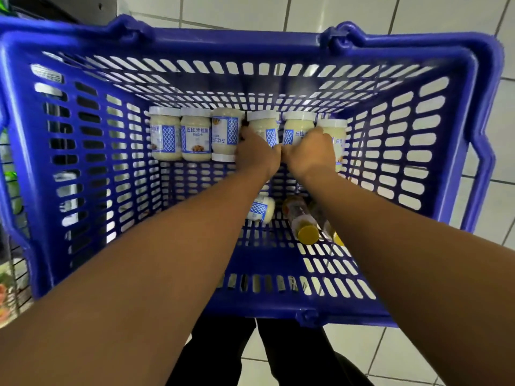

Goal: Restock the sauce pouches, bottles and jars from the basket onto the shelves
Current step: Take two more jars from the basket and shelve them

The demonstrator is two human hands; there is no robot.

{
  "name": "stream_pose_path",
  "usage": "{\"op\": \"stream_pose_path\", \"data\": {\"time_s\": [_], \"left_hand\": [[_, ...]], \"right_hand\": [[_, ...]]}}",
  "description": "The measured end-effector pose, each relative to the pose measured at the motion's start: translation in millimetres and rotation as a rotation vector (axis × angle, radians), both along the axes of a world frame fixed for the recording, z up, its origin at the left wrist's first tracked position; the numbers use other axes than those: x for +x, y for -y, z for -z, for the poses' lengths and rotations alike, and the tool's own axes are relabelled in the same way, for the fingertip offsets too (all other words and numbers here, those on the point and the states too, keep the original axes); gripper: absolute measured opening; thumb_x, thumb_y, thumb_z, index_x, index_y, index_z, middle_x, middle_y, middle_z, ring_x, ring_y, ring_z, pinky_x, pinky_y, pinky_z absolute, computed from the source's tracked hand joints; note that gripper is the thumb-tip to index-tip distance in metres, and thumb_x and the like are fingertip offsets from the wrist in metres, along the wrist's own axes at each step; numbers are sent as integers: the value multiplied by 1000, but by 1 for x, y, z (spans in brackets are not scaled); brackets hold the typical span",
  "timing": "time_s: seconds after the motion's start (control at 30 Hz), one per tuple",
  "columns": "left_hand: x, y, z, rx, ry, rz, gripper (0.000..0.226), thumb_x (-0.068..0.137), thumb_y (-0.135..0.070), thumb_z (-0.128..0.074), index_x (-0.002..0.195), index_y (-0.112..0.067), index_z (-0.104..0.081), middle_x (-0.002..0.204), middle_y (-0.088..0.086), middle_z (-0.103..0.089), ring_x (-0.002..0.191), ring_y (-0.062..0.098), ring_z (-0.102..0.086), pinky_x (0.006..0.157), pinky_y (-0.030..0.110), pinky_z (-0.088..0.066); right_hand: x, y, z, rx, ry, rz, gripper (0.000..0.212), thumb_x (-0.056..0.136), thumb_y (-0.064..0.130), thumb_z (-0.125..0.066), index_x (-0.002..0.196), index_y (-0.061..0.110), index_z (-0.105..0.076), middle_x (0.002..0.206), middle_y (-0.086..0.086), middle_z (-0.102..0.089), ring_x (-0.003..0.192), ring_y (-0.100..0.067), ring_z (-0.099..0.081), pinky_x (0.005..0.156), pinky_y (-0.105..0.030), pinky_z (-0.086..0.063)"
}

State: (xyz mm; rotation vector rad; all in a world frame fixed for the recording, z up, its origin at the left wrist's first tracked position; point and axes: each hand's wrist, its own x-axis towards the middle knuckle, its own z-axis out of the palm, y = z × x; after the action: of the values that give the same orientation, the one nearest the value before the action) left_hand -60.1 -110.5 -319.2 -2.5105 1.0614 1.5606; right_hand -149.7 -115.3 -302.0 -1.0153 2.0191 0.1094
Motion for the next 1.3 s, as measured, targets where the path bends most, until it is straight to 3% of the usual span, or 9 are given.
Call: {"op": "stream_pose_path", "data": {"time_s": [0.13, 0.33, 0.47, 0.57, 0.73, 0.9, 1.0, 1.1, 1.3], "left_hand": [[-1, 1, 9, -47, 31, -14, 67, 94, -32, -65, 143, -4, -29, 143, 17, -49, 129, 35, -50, 98, 40, -43], [8, -4, 16, -90, 17, 48, 63, 93, -30, -65, 139, -2, -32, 137, 19, -53, 123, 36, -53, 92, 37, -44], [10, -8, 16, -135, -36, 14, 60, 90, -30, -66, 134, -3, -35, 125, 15, -60, 107, 34, -60, 77, 32, -43], [16, -12, 11, -167, -109, -15, 59, 88, -32, -67, 132, -7, -35, 115, 6, -60, 90, 23, -59, 67, 27, -41], [29, -17, -13, -175, -191, -51, 55, 83, -38, -74, 118, -20, -36, 96, -9, -55, 71, -2, -53, 44, 5, -37], [45, -20, -58, -96, -337, -136, 72, 72, -47, -83, 121, -30, -32, 102, -16, -58, 75, -6, -63, 54, 9, -44], [51, -23, -89, -99, -444, -213, 60, 72, -36, -85, 119, -24, -49, 102, -11, -68, 74, -7, -68, 58, 11, -51], [56, -26, -122, -94, -568, -213, 48, 68, -34, -85, 110, -23, -64, 98, -5, -76, 86, 8, -74, 73, 29, -59], [63, -34, -202, -161, -668, -214, 70, 59, -27, -89, 120, -17, -57, 108, 2, -74, 96, 17, -73, 78, 33, -60]], "right_hand": [[7, 2, 10, -19, -11, 44, 48, 93, 26, -65, 129, 1, -44, 131, -18, -55, 114, -36, -57, 79, -33, -37], [14, 9, 24, 25, 111, 265, 52, 96, 29, -64, 133, 1, -41, 131, -17, -57, 121, -34, -56, 100, -40, -45], [8, 2, 25, -4, 147, 267, 45, 95, 33, -66, 121, 4, -45, 116, -11, -61, 108, -30, -59, 95, -41, -47], [0, -5, 16, -21, 190, 215, 40, 95, 37, -65, 112, 7, -46, 92, -3, -58, 90, -24, -58, 82, -40, -49], [-8, -17, -13, -48, 281, 223, 45, 93, 41, -68, 115, 6, -49, 98, -8, -63, 90, -23, -62, 79, -40, -52], [-10, -31, -56, -87, 436, 339, 49, 90, 38, -72, 120, 5, -53, 109, -16, -69, 85, -18, -64, 78, -36, -56], [-10, -40, -89, -93, 519, 445, 56, 83, 43, -77, 120, 10, -50, 117, -19, -64, 99, -27, -67, 90, -49, -56], [-11, -46, -126, -98, 641, 565, 67, 69, 47, -82, 119, 14, -52, 122, -19, -64, 110, -36, -67, 92, -56, -55], [-10, -54, -206, -131, 871, 577, 41, 77, 29, -78, 113, 12, -69, 102, -10, -77, 89, -27, -75, 67, -34, -58]]}}
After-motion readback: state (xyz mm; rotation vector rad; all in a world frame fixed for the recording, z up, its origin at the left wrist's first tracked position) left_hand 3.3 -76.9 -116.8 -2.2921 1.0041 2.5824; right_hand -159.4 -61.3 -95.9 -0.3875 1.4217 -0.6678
